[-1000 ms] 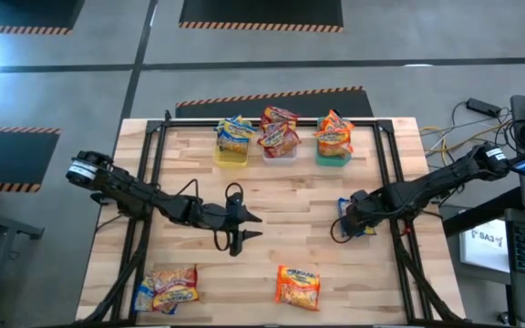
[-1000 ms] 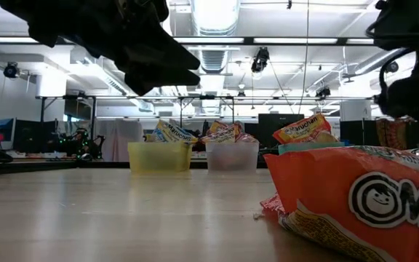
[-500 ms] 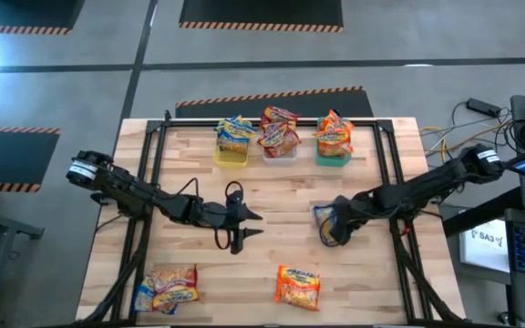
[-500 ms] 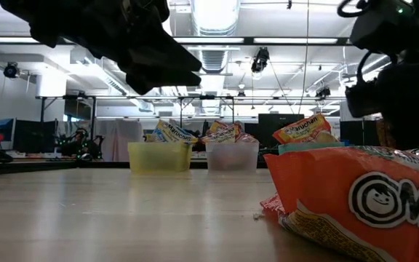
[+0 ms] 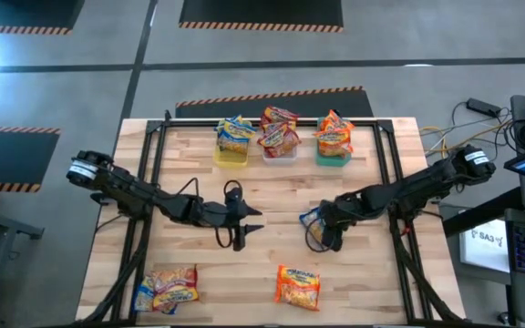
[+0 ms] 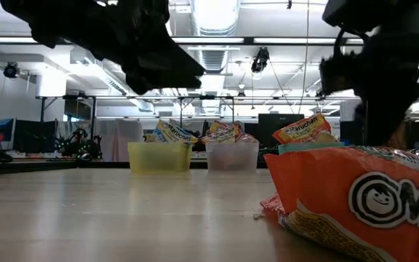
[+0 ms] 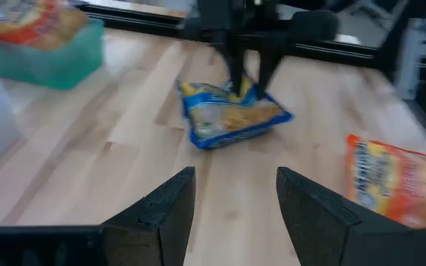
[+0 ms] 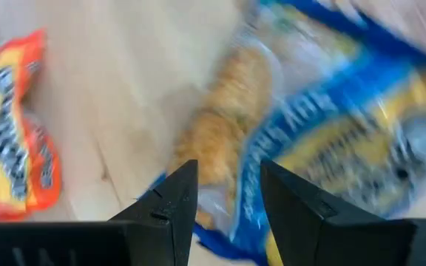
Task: Sort Maruchan noodles
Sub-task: Put the top blue noodle pack into the yellow bin
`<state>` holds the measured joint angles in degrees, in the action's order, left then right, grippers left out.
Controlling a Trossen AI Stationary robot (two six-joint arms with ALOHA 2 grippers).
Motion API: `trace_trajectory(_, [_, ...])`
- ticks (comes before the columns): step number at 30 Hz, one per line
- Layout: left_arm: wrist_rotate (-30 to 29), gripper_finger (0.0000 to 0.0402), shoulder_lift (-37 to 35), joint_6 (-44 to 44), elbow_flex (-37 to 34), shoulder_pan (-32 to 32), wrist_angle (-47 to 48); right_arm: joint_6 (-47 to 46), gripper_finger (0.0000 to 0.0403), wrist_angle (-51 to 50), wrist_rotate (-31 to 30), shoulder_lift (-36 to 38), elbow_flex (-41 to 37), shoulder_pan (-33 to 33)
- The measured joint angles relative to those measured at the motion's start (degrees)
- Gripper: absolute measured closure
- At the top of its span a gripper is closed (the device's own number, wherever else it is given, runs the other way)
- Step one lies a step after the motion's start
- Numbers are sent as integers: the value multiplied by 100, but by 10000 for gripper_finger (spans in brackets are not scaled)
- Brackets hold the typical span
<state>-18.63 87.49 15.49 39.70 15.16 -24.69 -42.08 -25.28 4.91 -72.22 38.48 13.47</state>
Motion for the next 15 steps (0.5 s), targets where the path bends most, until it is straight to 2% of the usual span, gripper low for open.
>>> trace_trajectory(5, [-147, 228, 464, 3, -4, -112, -289, -2003, 266, -293, 8, 162, -69, 84])
trace_trajectory(8, [-91, 228, 906, 2, 33, -284, -676, -2759, 266, -281, -15, 292, -82, 252])
trace_trajectory(15, [831, 228, 1909, 2, 546, -1066, -1271, -4150, 266, -308, -617, 384, -129, 972])
